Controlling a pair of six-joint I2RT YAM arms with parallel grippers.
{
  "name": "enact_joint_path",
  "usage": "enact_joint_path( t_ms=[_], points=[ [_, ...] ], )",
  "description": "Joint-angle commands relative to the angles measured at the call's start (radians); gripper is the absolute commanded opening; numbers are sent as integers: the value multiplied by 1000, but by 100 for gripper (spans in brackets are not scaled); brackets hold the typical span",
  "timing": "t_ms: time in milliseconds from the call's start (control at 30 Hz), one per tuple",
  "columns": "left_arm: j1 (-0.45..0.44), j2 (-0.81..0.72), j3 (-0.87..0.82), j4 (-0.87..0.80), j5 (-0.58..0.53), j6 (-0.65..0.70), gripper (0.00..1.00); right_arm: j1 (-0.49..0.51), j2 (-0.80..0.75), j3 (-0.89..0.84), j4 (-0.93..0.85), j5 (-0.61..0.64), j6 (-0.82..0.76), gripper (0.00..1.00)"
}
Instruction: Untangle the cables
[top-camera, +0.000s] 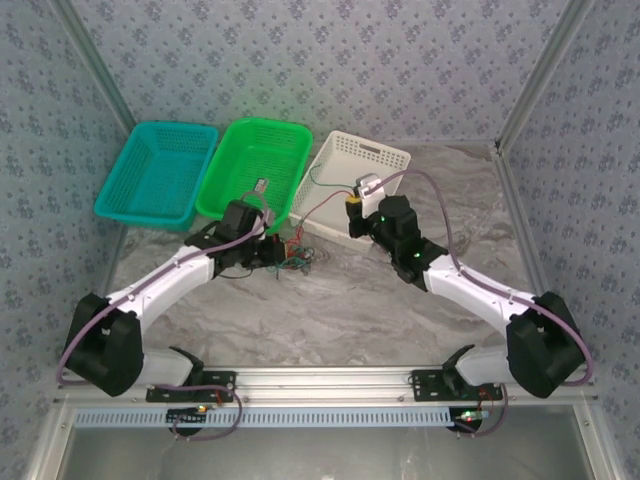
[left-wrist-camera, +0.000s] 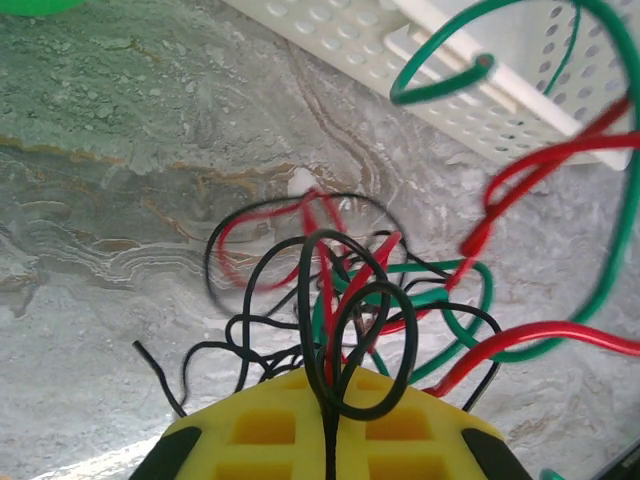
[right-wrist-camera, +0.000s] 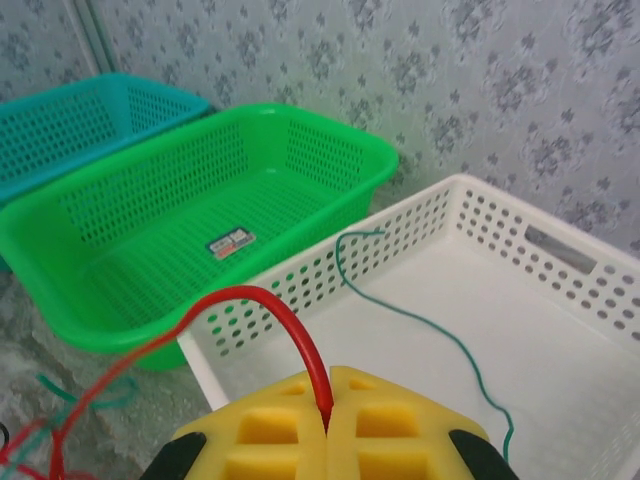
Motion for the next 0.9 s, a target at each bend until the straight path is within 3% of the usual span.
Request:
enact_joint_path(
  t_ms=[0,167,567,633,767,867],
  points=[
    [-16,19,-16,-21,-52,38,7,-25,-32,-26,62,-22,34,0],
    [-45,78,-6,-59,-141,56,5,-72,-59,-56,105,-46,104,0],
    [-82,130,-26,-78,-234,84,5,-171,-181,-125,157,-113,165,0],
    [-81,128,-30,-77,-229,89,14,-190,-204,-135,166,-131,178,0],
    [-82,73,-40,-34,-165,105,47,-221,-227,-134,157,-238,181,0],
    [-82,6,-52,6,-126,117,59,-224,-219,-95,98,-326,172,0]
  ],
)
